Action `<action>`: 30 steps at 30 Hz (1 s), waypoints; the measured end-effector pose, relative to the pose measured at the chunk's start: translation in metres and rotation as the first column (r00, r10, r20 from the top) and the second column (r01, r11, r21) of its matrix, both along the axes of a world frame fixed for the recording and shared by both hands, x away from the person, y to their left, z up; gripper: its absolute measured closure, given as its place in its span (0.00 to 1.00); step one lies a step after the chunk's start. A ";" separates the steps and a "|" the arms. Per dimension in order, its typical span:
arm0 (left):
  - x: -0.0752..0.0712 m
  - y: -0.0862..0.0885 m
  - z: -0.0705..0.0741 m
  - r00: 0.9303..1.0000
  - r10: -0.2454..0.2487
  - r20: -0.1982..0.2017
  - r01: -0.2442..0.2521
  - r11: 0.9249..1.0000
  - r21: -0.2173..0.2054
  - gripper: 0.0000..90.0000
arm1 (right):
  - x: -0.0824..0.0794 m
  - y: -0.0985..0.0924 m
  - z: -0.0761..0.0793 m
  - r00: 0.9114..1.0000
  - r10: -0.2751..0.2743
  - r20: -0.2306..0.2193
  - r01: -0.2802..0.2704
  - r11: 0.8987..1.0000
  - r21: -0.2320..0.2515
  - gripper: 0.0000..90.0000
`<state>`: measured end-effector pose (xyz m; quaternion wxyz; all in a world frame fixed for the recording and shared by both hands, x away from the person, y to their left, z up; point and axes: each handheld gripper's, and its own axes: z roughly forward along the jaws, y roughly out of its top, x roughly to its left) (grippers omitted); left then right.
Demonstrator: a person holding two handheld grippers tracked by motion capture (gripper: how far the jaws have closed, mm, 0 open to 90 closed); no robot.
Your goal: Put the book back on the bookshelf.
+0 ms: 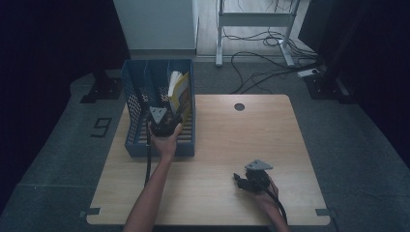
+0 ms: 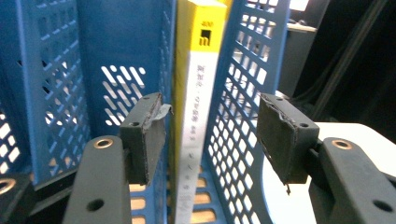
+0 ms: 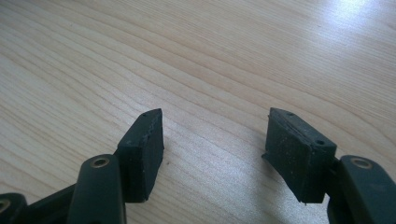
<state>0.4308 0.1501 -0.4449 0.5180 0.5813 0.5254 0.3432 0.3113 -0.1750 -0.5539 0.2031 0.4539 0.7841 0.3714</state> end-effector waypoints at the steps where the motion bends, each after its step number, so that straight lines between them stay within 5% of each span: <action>1: -0.001 0.000 0.000 1.000 -0.006 0.002 0.006 1.000 0.000 0.47 | 0.000 0.000 0.000 1.000 0.000 0.000 0.000 1.000 0.000 0.40; 19: -0.044 0.008 -0.007 0.986 -0.165 -0.023 0.165 0.986 0.000 0.45 | 0.001 0.000 0.000 1.000 -0.001 0.001 0.001 1.000 -0.002 0.40; 30: -0.081 0.027 -0.019 0.965 -0.252 -0.078 0.252 0.968 -0.011 0.44 | 0.000 0.000 0.000 1.000 -0.003 0.001 0.003 1.000 -0.002 0.40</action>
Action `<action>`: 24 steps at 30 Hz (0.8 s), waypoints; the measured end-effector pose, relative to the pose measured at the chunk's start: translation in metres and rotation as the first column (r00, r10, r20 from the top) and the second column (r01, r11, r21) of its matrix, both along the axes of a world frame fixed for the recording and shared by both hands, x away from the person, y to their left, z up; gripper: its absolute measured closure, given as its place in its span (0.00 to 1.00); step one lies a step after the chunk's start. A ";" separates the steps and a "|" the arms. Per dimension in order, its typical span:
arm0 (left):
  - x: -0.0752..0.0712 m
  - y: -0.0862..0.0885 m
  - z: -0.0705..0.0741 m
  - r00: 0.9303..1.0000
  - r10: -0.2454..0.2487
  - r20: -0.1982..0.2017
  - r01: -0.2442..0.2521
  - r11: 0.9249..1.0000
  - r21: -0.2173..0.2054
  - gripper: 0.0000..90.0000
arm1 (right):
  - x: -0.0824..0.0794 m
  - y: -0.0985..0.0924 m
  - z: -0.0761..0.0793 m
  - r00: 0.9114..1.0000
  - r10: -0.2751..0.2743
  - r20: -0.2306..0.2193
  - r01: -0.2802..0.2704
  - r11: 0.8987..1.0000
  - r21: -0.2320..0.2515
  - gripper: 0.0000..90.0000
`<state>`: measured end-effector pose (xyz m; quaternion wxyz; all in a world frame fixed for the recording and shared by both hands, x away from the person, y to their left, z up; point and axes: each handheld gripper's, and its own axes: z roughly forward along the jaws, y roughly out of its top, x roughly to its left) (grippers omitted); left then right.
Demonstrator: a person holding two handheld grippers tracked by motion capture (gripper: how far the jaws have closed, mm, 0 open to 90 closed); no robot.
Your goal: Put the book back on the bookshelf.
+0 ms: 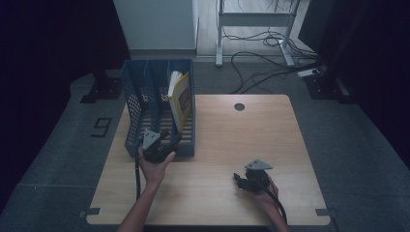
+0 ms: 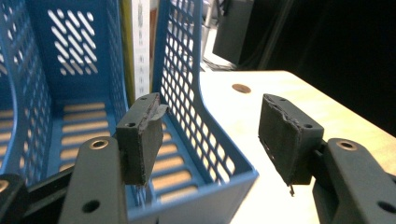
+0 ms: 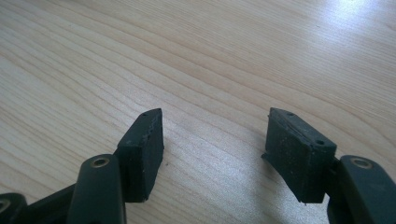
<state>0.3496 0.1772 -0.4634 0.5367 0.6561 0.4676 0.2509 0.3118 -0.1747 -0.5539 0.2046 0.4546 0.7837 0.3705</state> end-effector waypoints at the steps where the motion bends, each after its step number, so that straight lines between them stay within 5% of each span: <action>1: -0.004 0.002 -0.002 1.000 -0.006 -0.006 0.006 1.000 0.004 0.44 | 0.000 0.000 0.000 1.000 0.001 -0.001 -0.001 1.000 -0.002 0.40; 15: -0.054 0.024 -0.035 0.992 -0.067 -0.104 0.073 0.996 0.051 0.43 | 0.000 0.000 0.000 1.000 -0.002 0.001 0.002 1.000 -0.004 0.40; 24: -0.065 0.034 -0.057 0.982 -0.062 -0.181 0.075 0.995 0.066 0.42 | 0.000 0.000 0.000 1.000 -0.004 0.000 0.004 1.000 -0.006 0.40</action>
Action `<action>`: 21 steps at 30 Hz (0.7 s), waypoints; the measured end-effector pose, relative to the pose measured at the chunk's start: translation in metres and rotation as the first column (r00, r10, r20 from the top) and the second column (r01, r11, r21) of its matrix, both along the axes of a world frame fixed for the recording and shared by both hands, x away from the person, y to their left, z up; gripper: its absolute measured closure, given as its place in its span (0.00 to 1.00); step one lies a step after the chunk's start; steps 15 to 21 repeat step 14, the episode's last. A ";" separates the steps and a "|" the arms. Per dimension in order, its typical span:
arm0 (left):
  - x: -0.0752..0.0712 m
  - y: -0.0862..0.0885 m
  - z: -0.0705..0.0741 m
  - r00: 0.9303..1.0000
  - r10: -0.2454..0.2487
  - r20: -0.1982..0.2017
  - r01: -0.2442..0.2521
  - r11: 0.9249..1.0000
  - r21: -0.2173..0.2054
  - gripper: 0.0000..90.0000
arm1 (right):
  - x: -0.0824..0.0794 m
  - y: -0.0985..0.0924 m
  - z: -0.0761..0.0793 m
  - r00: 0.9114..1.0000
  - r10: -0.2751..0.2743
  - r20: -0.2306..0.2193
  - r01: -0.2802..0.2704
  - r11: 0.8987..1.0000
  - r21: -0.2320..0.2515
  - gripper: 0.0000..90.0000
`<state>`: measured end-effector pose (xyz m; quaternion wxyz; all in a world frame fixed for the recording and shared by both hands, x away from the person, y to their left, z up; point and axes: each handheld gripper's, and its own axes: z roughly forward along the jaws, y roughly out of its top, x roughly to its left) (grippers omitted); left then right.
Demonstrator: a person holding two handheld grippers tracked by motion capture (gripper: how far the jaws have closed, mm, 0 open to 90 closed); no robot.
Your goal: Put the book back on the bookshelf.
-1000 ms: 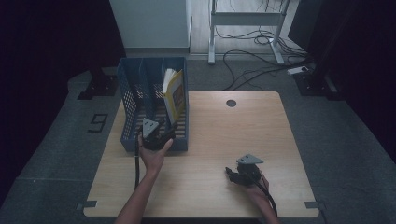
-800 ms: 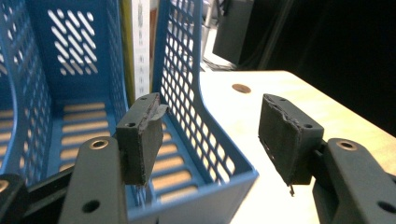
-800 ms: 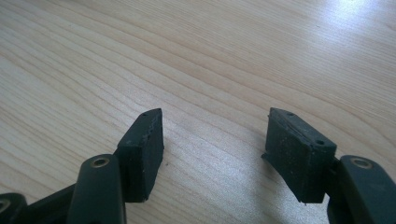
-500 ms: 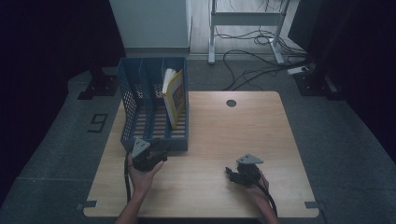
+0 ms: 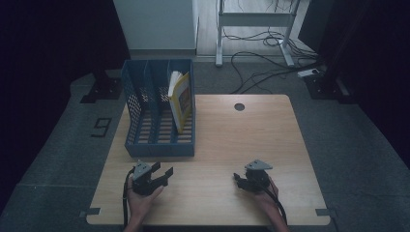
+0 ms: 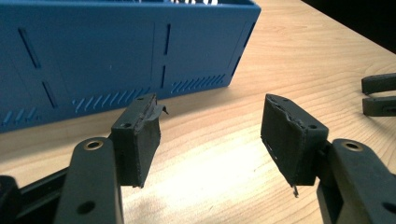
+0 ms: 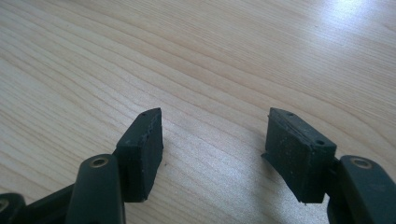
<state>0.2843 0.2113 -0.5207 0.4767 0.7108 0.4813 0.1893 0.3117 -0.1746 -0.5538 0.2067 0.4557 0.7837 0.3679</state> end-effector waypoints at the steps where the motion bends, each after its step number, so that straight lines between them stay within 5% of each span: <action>1: 0.000 -0.001 0.000 1.000 -0.005 -0.003 0.005 1.000 0.004 0.42 | 0.000 0.000 0.000 1.000 0.000 0.000 0.000 1.000 0.000 0.40; 14: 0.005 0.001 -0.011 0.999 0.009 -0.049 -0.005 0.998 0.067 0.37 | 0.000 0.000 0.000 1.000 -0.003 -0.001 0.003 1.000 0.000 0.40; 21: 0.005 0.001 -0.011 0.999 0.009 -0.049 -0.005 0.998 0.067 0.37 | 0.000 0.000 0.000 1.000 -0.003 -0.001 0.003 1.000 0.000 0.40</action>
